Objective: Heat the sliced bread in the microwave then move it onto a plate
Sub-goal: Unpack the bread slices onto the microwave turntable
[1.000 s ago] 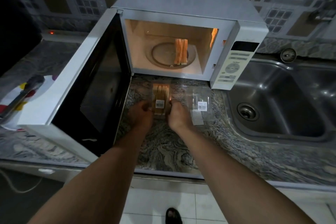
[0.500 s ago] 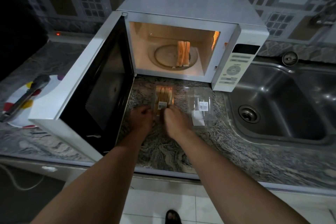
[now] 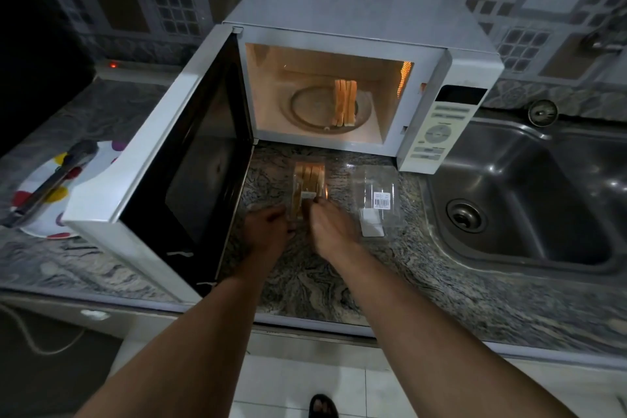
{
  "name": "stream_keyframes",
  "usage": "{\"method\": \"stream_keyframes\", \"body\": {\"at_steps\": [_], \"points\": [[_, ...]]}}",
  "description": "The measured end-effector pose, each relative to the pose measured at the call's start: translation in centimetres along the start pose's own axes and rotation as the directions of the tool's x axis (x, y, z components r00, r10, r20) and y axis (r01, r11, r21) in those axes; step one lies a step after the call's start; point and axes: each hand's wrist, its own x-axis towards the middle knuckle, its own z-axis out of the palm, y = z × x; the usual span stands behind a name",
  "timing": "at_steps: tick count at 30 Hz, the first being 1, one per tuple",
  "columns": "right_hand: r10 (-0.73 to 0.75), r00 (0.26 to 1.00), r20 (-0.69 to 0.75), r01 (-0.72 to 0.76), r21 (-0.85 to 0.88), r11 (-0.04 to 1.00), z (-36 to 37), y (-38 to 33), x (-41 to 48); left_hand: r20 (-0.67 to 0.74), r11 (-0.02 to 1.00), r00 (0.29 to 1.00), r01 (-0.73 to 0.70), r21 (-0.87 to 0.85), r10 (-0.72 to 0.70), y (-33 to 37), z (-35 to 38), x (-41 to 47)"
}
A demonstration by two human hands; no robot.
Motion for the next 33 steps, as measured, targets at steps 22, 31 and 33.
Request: {"method": "stream_keyframes", "body": {"at_steps": [22, 31, 33], "points": [[0.035, 0.921, -0.387, -0.020, 0.043, 0.999, -4.6, -0.8, 1.9, 0.113, 0.647, 0.737, -0.647, 0.404, 0.667, 5.6, 0.9, -0.3], [0.471, 0.828, -0.306, -0.209, 0.610, 0.764, -3.3, -2.0, 2.5, 0.057, 0.740, 0.771, -0.627, 0.242, 0.634, 7.8, 1.4, 0.4], [0.527, 0.834, -0.161, -0.325, 0.630, 0.706, -3.2, -2.1, 2.6, 0.048, 0.741, 0.768, -0.631, 0.230, 0.639, 7.8, 1.5, 0.9]]}}
